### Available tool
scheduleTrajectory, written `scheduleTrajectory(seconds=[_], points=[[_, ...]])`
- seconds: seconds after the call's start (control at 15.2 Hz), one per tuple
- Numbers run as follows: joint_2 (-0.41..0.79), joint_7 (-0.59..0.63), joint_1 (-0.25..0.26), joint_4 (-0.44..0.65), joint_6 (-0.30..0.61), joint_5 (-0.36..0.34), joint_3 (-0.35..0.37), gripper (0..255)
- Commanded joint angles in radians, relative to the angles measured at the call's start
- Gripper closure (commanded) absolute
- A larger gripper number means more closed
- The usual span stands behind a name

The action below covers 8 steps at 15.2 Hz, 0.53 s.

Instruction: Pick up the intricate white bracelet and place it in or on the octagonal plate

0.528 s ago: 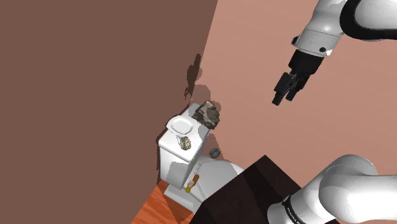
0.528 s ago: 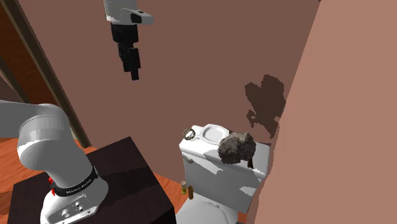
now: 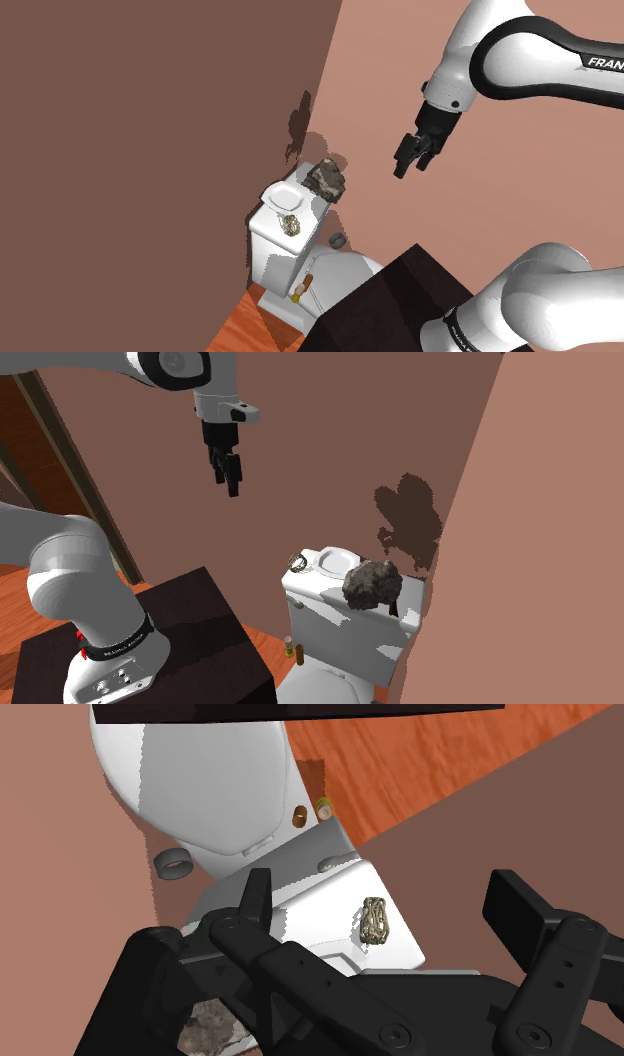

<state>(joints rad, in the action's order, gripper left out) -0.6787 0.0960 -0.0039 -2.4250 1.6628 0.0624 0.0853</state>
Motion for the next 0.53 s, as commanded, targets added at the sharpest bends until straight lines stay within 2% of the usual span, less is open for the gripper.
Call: scheduleTrajectory(seconds=[0.0, 0.46], points=[[0.051, 0.007, 0.0, -0.019, 0.075, 0.003, 0.01, 0], [0.263, 0.042, 0.0, -0.047, 0.322, 0.005, 0.049, 0]])
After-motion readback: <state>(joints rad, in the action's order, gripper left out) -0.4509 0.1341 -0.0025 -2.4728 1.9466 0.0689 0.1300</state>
